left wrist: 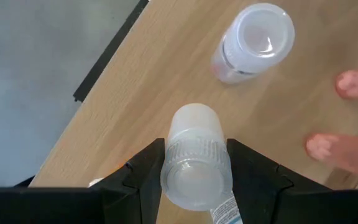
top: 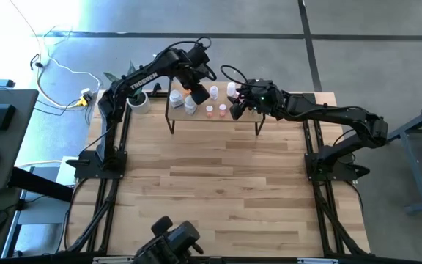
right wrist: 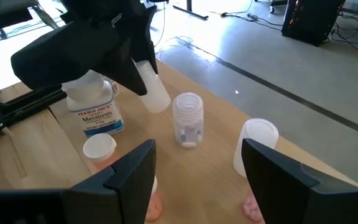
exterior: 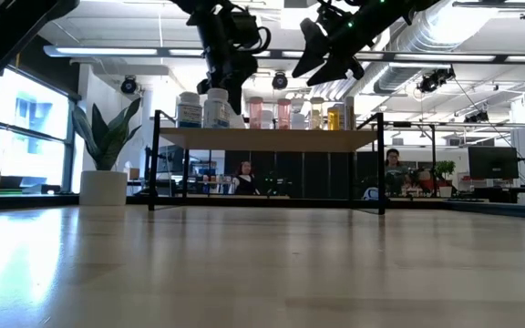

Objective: Pick and place medicine bottles onto shelf by color
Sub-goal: Put the white pill bottle on the shelf, then adjust the white pill bottle on the shelf

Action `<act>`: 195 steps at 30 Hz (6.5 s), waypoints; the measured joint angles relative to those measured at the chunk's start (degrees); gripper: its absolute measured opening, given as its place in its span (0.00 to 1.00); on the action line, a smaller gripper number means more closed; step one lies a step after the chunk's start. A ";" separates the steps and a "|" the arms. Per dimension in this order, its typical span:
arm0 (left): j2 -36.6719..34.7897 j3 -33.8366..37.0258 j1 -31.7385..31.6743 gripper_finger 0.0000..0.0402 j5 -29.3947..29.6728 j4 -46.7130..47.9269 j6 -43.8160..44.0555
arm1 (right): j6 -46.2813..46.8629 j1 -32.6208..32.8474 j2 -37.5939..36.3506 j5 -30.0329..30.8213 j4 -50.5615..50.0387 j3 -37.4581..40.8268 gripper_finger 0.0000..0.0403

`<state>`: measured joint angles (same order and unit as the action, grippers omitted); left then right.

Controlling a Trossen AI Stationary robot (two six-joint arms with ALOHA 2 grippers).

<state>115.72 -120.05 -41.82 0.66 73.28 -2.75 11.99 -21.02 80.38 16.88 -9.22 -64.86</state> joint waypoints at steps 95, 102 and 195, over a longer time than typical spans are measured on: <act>2.84 0.42 2.89 0.49 2.97 -1.03 -6.81 | -0.17 0.07 0.02 -0.87 -0.04 0.00 0.57; 2.84 0.42 2.86 0.49 3.04 -1.03 -8.70 | -0.04 0.09 0.02 -0.94 -0.04 0.00 0.57; -9.10 -14.97 -0.45 0.34 -18.45 -51.48 33.25 | -58.59 0.39 -0.17 -7.75 51.27 0.02 0.57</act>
<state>106.62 -135.02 -42.27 -17.79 21.80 30.50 -46.60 -20.62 80.20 9.13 42.05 -64.84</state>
